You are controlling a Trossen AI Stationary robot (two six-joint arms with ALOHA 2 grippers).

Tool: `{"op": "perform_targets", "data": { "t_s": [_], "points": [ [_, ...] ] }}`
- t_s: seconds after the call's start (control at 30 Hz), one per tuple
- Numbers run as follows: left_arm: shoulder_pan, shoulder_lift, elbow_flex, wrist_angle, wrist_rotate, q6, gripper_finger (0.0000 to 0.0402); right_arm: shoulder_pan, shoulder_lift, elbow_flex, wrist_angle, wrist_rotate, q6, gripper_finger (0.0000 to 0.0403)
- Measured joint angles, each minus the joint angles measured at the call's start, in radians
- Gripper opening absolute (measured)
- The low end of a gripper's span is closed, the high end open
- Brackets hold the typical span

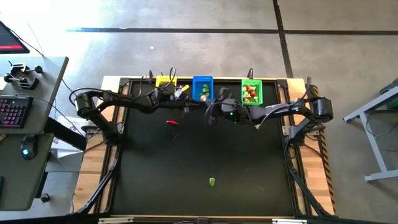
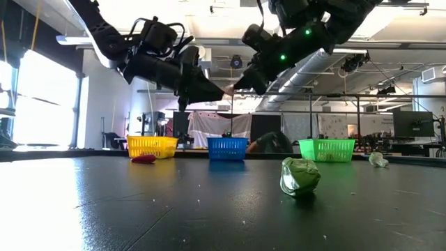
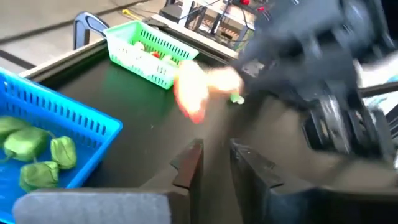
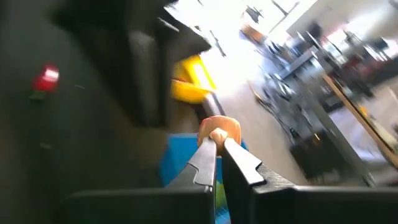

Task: Sort produce into baskets
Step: Put the orange mushroom into the yellow bin

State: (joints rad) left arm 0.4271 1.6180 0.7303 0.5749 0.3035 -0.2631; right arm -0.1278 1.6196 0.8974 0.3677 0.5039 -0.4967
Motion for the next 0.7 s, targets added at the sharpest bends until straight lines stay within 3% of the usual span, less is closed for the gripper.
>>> {"op": "perform_targets", "data": {
  "t_s": [0.23,0.43,0.57,0.7],
  "points": [
    [0.007,-0.001,-0.032,0.009,-0.054,0.106,0.0084,-0.101,-0.118,0.0,-0.204,0.046,0.128,0.0001],
    [0.007,-0.001,-0.106,0.134,-0.057,0.148,0.0076,-0.282,-0.212,0.0,-0.525,0.045,0.31,0.0001],
    [0.007,-0.001,-0.171,0.273,-0.058,0.149,0.0066,-0.428,-0.234,0.0,-0.699,-0.044,0.435,0.0],
    [0.007,-0.001,-0.223,0.377,-0.088,0.163,0.0056,-0.528,-0.233,-0.001,-0.763,-0.1,0.512,0.0]
  ]
}}
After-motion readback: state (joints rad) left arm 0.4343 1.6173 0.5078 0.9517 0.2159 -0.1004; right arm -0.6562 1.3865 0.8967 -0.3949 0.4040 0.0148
